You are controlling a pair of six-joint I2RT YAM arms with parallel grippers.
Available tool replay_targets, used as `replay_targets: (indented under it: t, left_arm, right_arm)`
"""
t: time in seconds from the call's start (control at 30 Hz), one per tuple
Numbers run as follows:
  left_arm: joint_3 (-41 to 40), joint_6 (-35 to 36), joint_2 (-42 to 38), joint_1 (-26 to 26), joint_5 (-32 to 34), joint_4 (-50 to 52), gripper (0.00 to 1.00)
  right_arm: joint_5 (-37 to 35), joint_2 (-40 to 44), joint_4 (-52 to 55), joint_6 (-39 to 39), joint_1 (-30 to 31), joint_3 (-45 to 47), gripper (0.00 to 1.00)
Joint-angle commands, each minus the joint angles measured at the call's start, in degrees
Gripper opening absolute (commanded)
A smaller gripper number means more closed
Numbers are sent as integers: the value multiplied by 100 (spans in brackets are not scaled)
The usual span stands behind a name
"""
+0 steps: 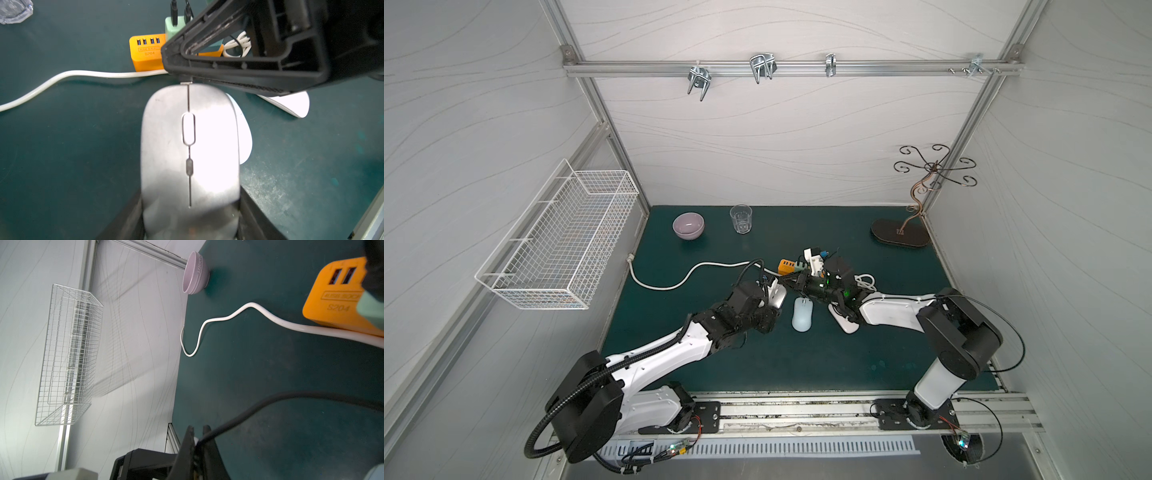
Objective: Unplug the wireless mouse
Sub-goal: Remove the power cord from the mouse.
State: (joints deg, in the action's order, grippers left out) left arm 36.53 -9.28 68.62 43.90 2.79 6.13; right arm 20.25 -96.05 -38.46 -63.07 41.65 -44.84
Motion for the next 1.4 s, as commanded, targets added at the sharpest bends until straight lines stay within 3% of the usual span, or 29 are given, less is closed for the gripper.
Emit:
replay_targets:
  t: [0.0,0.23,0.43,0.63,0.77,0.97,1.37]
  left_arm:
    - [96,64,68,224,-287,197,49]
    - [33,-47,-69,230,-14,157,49]
    - [16,-639,-122,233,421,-178,48]
    - [182,-996,2,233,405,-163,47]
    - [183,-745,-36,230,170,-21,47]
    - [285,179,-91,270,-215,634,42]
    - [34,291,-321,330,-207,690,39]
  right_arm:
    - [-127,-17,-395,31,-24,-271,0]
    - [-86,-11,-465,-3,-51,-223,0]
    - [-155,-36,-733,-120,-8,-92,0]
    - [-162,-110,-812,-159,10,-82,0]
    - [-110,-185,-825,-169,10,-108,0]
    - [31,-148,-668,-97,1,-201,0]
    - [96,-58,-447,54,-41,-334,0]
